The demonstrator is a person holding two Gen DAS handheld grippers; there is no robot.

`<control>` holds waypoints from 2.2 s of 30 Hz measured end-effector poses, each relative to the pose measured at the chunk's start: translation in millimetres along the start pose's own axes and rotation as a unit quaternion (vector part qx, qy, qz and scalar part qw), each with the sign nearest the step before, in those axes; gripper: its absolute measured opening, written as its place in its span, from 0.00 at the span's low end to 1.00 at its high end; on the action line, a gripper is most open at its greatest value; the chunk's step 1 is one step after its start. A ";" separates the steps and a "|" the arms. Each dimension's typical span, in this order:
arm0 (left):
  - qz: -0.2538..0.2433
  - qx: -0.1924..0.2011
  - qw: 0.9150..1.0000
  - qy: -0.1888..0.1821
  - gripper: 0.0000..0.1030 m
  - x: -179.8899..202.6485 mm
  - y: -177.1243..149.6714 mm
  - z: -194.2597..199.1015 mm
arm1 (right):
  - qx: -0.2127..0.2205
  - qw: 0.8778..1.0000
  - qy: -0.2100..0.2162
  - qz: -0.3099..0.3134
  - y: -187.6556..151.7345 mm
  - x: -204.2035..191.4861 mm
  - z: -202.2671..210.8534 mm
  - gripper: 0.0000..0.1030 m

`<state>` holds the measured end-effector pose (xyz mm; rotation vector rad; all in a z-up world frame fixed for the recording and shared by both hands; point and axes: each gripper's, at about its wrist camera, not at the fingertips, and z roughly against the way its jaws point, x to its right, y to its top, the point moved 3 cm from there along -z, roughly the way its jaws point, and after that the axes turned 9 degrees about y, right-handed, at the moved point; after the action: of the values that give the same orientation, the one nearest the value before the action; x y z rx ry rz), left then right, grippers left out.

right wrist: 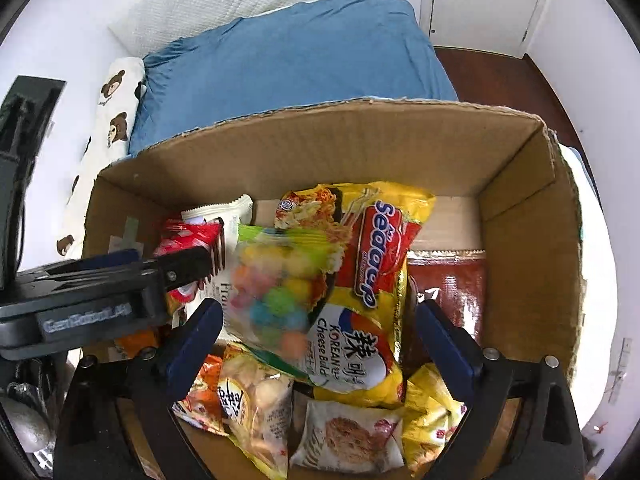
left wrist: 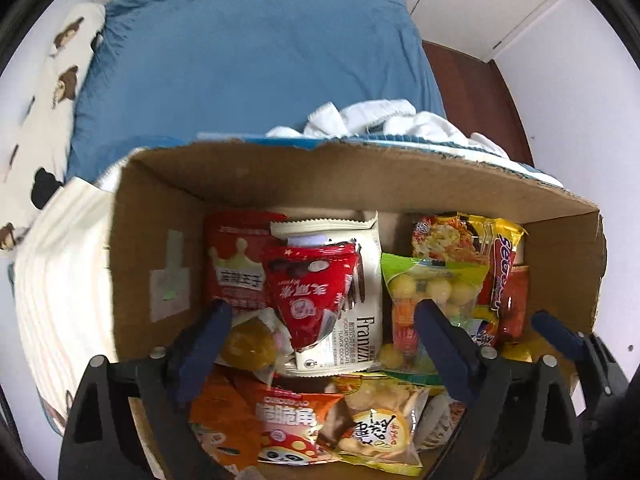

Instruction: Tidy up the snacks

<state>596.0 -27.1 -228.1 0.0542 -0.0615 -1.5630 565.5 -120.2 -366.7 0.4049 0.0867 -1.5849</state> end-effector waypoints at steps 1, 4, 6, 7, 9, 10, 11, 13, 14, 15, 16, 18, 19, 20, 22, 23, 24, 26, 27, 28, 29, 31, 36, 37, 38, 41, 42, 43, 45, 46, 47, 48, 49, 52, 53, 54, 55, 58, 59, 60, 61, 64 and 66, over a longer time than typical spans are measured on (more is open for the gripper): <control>0.002 0.002 1.000 0.000 0.91 -0.8 -1.6 2.1 | 0.000 1.000 -0.004 0.001 -0.1 0.2 0.5 0.96; 0.004 0.003 1.000 -0.002 0.91 -2.0 -3.8 3.8 | -0.001 1.000 -0.007 -0.002 -1.7 2.8 2.5 0.96; 0.003 0.003 1.000 -0.001 0.91 -3.1 -8.7 6.5 | -0.002 1.000 -0.013 -0.003 -3.1 5.3 3.2 0.97; 0.003 0.002 1.000 -0.001 0.91 -3.2 -10.4 6.9 | -0.001 1.000 -0.014 -0.003 -5.8 8.0 5.8 0.97; 0.000 0.004 1.000 0.004 0.91 -3.4 -16.1 9.3 | 0.000 1.000 -0.014 -0.005 -8.9 9.4 7.8 0.97; -0.003 0.006 1.000 0.007 0.91 -2.9 -19.5 10.4 | 0.001 1.000 -0.015 -0.005 -10.8 10.3 9.2 0.97; -0.004 0.007 1.000 0.009 0.91 -1.9 -20.6 9.7 | 0.002 1.000 -0.016 -0.006 -12.3 10.8 10.8 0.97; -0.003 0.012 1.000 0.009 0.91 -1.5 -25.3 11.7 | 0.002 1.000 -0.018 -0.003 -14.7 8.4 12.5 0.97; -0.003 0.012 1.000 0.008 0.91 -1.1 -27.0 12.1 | 0.003 1.000 -0.019 -0.003 -16.6 7.3 13.8 0.97; -0.004 0.014 1.000 0.008 0.91 -1.1 -29.3 13.4 | 0.004 1.000 -0.020 -0.001 -18.4 6.6 14.9 0.97; -0.005 0.017 1.000 0.010 0.91 -0.8 -31.8 15.8 | 0.005 1.000 -0.020 0.000 -19.7 6.8 15.9 0.98; -0.006 0.023 1.000 0.010 0.91 -0.2 -34.4 19.6 | 0.008 1.000 -0.019 0.000 -23.4 7.0 19.3 0.98; -0.007 0.027 1.000 0.009 0.91 -0.4 -35.6 21.8 | 0.011 1.000 -0.019 0.000 -25.1 6.9 21.9 0.98; -0.007 0.030 0.999 0.009 0.91 -0.6 -37.3 24.8 | 0.015 1.000 -0.019 0.001 -26.7 6.8 25.0 0.98; -0.006 0.040 0.999 0.009 0.91 -1.6 -41.5 32.3 | 0.022 1.000 -0.020 0.004 -30.9 6.9 31.6 0.98; -0.006 0.047 0.999 0.010 0.91 -2.1 -44.3 37.3 | 0.027 0.999 -0.020 0.005 -32.5 7.0 35.4 0.98; -0.005 0.054 0.998 0.010 0.91 -2.2 -47.3 42.1 | 0.032 0.999 -0.019 0.007 -35.2 6.7 40.6 0.98; -0.001 0.068 0.998 0.009 0.91 -4.1 -54.6 52.5 | 0.044 0.999 -0.020 0.010 -41.4 6.0 51.9 0.98; 0.001 0.077 0.997 0.008 0.91 -5.6 -58.5 58.3 | 0.053 0.998 -0.020 0.012 -45.5 5.5 59.2 0.98; 0.003 0.089 0.996 0.006 0.91 -6.6 -65.1 66.6 | 0.061 0.998 -0.021 0.014 -48.4 5.1 65.7 0.98; 0.004 0.095 0.995 0.005 0.91 -6.7 -68.7 71.5 | 0.071 0.997 -0.021 0.016 -53.2 4.1 72.8 0.98; 0.004 0.113 0.994 0.006 0.91 -8.5 -82.5 85.9 | 0.087 0.996 -0.026 0.023 -63.0 1.4 87.3 0.98; 0.002 0.165 0.986 0.020 0.91 -13.4 -115.8 122.4 | 0.121 0.992 -0.022 0.035 -94.4 -6.4 124.0 0.98; 0.001 0.174 0.984 0.023 0.91 -13.9 -123.5 129.0 | 0.126 0.991 -0.020 0.036 -100.8 -7.5 130.9 0.98; 0.000 0.183 0.983 0.027 0.91 -13.1 -131.8 134.8 | 0.132 0.990 -0.019 0.038 -108.3 -8.6 138.0 0.98; -0.001 0.202 0.979 0.032 0.91 -12.9 -156.2 149.3 | 0.145 0.989 -0.009 0.039 -130.3 -10.8 157.1 0.99; 0.000 0.207 0.978 0.032 0.91 -13.6 -164.2 154.1 | 0.149 0.988 -0.007 0.040 -138.4 -11.7 163.9 0.99; 0.001 0.212 0.977 0.031 0.91 -14.2 -173.3 158.6 | 0.153 0.987 -0.006 0.042 -145.4 -13.1 169.8 0.99; 0.002 0.219 0.975 0.029 0.91 -14.4 -190.8 167.4 | 0.160 0.986 0.000 0.043 -162.0 -14.5 182.4 0.99; 0.002 0.223 0.974 0.029 0.91 -15.0 -198.2 170.7 | 0.162 0.986 0.001 0.045 -168.5 -15.6 187.1 0.99; 0.003 0.228 0.973 0.030 0.91 -15.5 -206.9 174.7 | 0.166 0.985 0.002 0.047 -176.8 -16.8 193.3 0.99; 0.003 0.232 0.972 0.029 0.91 -15.4 -215.9 178.9 | 0.171 0.984 0.003 0.049 -184.7 -18.2 199.7 0.99; 0.002 0.237 0.971 0.028 0.91 -15.2 -227.2 184.4 | 0.177 0.983 0.005 0.051 -194.0 -19.3 207.1 0.99; 0.007 0.251 0.968 0.030 0.91 -16.9 -253.5 197.3 | 0.191 0.980 0.010 0.052 -216.9 -22.1 224.6 0.99; 0.007 0.254 0.967 0.030 0.91 -17.1 -260.4 199.9 | 0.199 0.979 0.009 0.053 -227.5 -23.8 233.0 0.99; 0.007 0.260 0.965 0.032 0.91 -17.3 -271.4 205.1 | 0.204 0.977 0.007 0.057 -234.8 -25.6 238.7 1.00; 0.006 0.263 0.964 0.033 0.91 -17.4 -278.7 208.3 | 0.211 0.976 0.003 0.062 -243.5 -28.1 245.4 1.00; 0.001 0.273 0.961 0.042 0.91 -18.0 -303.7 219.0 | 0.219 0.973 0.006 0.068 -263.9 -33.5 258.1 1.00; 0.001 0.275 0.961 0.042 0.91 -18.7 -309.8 220.9 | 0.219 0.973 0.010 0.069 -271.4 -35.1 261.8 1.00; 0.000 0.277 0.960 0.045 0.91 -19.7 -316.7 223.7 | 0.220 0.973 0.011 0.070 -278.7 -36.8 265.3 1.00; 0.000 0.280 0.959 0.046 0.91 -20.7 -323.3 226.8 | 0.221 0.973 0.013 0.070 -284.3 -37.4 268.7 1.00; 0.002 0.289 0.956 0.049 0.91 -23.6 -339.5 235.2 | 0.229 0.970 0.014 0.073 -301.5 -43.4 281.4 1.00; 0.006 0.294 0.954 0.051 0.91 -26.4 -347.9 240.1 | 0.236 0.969 0.014 0.074 -311.2 -46.4 289.5 1.00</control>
<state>231.2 -2.2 -14.4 0.6021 -0.4451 -1.4806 202.3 -143.2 -142.4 0.7869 -0.2996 -1.4444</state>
